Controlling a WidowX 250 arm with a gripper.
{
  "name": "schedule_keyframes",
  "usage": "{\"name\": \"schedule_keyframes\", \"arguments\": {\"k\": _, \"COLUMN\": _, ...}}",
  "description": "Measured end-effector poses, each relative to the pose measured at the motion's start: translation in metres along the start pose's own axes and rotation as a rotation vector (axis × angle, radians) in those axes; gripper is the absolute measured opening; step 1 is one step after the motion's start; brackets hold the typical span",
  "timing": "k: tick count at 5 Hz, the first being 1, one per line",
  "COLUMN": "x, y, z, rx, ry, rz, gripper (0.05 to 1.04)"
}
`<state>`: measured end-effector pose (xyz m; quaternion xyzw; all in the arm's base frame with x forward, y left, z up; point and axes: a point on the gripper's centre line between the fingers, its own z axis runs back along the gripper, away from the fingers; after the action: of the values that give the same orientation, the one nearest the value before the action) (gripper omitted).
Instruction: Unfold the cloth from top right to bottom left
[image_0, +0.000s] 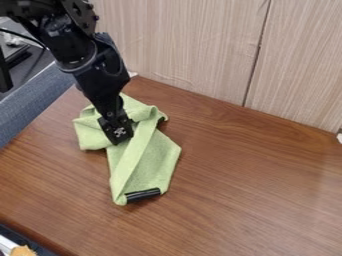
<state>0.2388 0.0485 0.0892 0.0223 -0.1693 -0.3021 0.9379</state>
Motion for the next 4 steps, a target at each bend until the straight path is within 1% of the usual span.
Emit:
{"name": "schedule_keyframes", "arguments": {"k": 1, "x": -0.002, "y": -0.002, "z": -0.005, "rx": -0.018, "ry": 0.011, "rz": -0.002, "gripper": 1.001}}
{"name": "schedule_keyframes", "arguments": {"k": 2, "x": -0.007, "y": 0.014, "z": -0.011, "rx": -0.032, "ry": 0.028, "rz": -0.013, "gripper": 1.001}}
{"name": "schedule_keyframes", "arguments": {"k": 3, "x": -0.004, "y": 0.028, "z": -0.018, "rx": -0.035, "ry": 0.046, "rz": -0.040, "gripper": 1.001}}
{"name": "schedule_keyframes", "arguments": {"k": 4, "x": -0.003, "y": 0.041, "z": -0.030, "rx": -0.055, "ry": 0.057, "rz": -0.072, "gripper": 1.001}}
